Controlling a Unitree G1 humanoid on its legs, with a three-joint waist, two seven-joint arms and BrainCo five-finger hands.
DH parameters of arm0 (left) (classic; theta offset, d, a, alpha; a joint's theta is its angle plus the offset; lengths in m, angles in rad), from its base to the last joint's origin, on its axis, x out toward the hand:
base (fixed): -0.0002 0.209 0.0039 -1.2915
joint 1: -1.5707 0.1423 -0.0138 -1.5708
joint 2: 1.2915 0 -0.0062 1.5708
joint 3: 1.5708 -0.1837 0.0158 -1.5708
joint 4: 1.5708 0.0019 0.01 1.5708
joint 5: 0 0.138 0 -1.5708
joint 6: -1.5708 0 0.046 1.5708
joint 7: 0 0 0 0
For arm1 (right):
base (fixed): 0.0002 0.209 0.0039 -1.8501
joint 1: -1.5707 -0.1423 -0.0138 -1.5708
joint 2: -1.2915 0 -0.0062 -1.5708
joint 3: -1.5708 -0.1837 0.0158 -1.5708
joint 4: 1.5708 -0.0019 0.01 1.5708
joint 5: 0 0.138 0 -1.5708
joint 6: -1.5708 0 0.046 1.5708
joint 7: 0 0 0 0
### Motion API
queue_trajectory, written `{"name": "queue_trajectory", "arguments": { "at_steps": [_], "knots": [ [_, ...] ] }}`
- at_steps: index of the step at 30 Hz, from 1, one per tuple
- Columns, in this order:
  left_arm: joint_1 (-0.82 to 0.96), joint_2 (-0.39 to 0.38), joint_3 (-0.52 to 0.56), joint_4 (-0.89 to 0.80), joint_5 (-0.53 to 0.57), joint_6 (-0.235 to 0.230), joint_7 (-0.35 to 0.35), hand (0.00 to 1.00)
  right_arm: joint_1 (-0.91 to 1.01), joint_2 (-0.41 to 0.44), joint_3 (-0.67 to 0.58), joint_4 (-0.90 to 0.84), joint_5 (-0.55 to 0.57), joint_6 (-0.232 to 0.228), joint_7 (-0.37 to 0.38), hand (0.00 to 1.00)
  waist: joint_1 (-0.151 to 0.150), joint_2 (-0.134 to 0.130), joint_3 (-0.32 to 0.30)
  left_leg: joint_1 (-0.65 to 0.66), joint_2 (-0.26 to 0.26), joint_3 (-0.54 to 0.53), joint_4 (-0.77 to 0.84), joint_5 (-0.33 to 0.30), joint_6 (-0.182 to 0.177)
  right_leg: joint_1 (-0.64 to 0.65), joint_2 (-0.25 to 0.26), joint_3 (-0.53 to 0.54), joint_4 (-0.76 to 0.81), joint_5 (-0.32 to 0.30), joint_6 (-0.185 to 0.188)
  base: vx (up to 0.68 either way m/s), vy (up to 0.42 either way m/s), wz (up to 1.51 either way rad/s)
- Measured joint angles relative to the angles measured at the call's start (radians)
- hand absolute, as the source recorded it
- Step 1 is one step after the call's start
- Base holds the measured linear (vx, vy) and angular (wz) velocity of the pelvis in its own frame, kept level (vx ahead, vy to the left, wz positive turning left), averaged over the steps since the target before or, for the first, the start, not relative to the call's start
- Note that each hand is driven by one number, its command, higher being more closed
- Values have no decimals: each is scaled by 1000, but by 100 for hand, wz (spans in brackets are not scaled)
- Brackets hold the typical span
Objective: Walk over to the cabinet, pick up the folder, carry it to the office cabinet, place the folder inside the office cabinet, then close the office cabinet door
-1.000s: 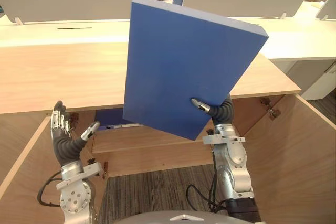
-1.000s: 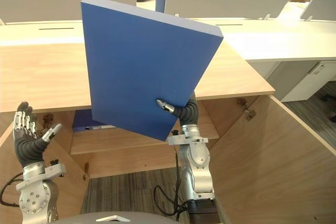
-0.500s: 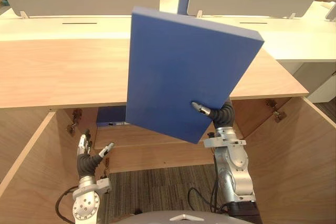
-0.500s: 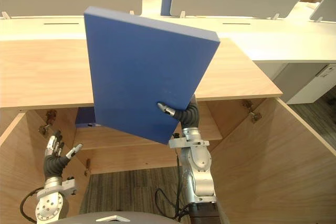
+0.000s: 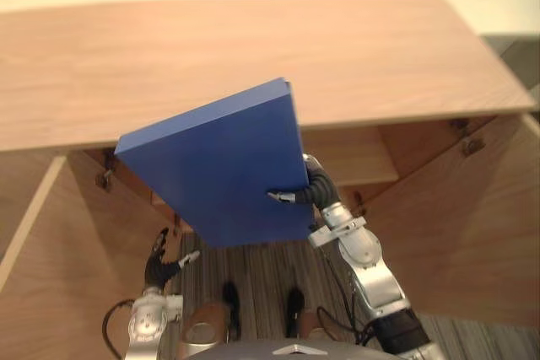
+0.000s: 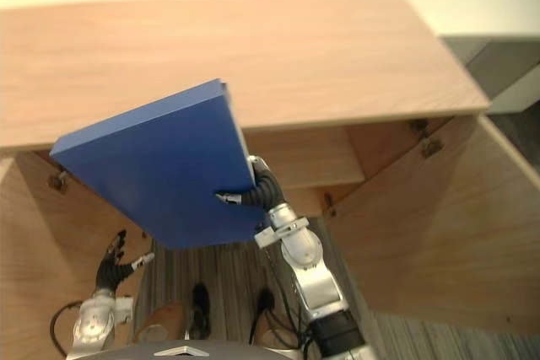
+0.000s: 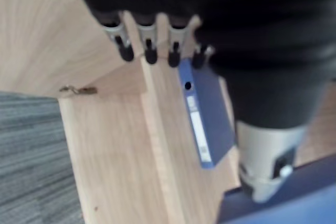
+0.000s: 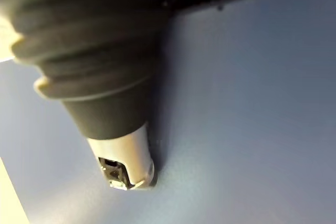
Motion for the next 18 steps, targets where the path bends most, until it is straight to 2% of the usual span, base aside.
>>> {"name": "queue_trajectory", "arguments": {
  "at_steps": [3,8,13,18],
  "knots": [
    [-52,36,-20,17,7,0,26,0,-55,-40,27,24,-43,0,-34,100,-5,16,38,-152,18,17,145,-60,-2,-178,-16,29,177,-70,-6,-250,56,-11],
    [-52,29,-60,14,6,0,42,0,-62,-75,81,6,-96,0,-52,100,-2,45,76,-330,70,52,320,-122,-4,-378,-14,63,344,-109,-12,-149,30,-25],
    [-69,-5,-70,-15,5,4,45,0,-63,-89,74,-100,-112,1,-89,100,7,55,103,-505,117,57,465,-161,0,-563,-14,61,492,-153,-30,-96,-22,-8],
    [-82,-44,-62,-75,-21,6,45,0,-107,-77,47,-137,-75,1,-106,100,22,58,116,-612,144,56,531,-180,-3,-675,-12,60,560,-171,-38,-18,-30,-5]
  ]
}}
